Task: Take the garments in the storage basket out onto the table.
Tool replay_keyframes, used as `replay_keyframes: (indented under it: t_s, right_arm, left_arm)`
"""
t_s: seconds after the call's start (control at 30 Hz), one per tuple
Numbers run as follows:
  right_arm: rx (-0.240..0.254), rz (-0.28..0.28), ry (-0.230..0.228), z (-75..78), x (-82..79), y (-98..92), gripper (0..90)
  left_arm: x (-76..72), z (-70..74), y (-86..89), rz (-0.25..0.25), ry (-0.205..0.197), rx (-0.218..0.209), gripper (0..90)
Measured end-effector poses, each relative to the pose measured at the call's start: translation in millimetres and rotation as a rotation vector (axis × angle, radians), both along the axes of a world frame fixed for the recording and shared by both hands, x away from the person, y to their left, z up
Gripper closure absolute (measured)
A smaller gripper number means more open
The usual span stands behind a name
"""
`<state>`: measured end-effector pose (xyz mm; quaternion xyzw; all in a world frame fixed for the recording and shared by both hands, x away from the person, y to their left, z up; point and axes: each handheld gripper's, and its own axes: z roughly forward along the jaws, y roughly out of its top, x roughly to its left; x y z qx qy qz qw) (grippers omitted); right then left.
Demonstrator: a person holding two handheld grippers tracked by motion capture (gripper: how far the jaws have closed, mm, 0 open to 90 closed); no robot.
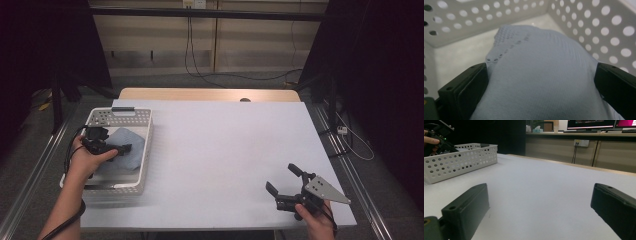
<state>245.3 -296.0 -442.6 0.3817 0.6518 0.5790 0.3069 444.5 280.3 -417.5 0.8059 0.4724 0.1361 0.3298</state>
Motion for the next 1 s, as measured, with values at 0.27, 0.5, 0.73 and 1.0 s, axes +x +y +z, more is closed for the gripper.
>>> replay_keyframes:
  t_s: [0.27, 0.5, 0.73, 1.0]
  right_arm:
    - [0.001, 0.001, -0.002, 0.4, 0.0, 0.6, 1.3]
    - [0.003, -0.002, -0.003, 0.7, -0.1, 0.1, 1.3]
    - [0.002, 0.000, -0.003, 1.1, -1.0, -0.4, 1.4]
    - [0.001, 0.001, -0.004, 1.2, -0.6, -0.5, 1.5]
  left_arm:
    - [1.1, -7.9, -4.5, 0.003, 0.046, 0.041, 0.0]
    - [1.8, -10.8, -9.9, 0.009, 0.080, 0.072, 0.0]
    - [1.4, -18.8, -8.6, 0.012, 0.104, 0.054, 0.0]
    - [4.1, -17.6, -14.6, 0.035, 0.154, 0.101, 3.0]
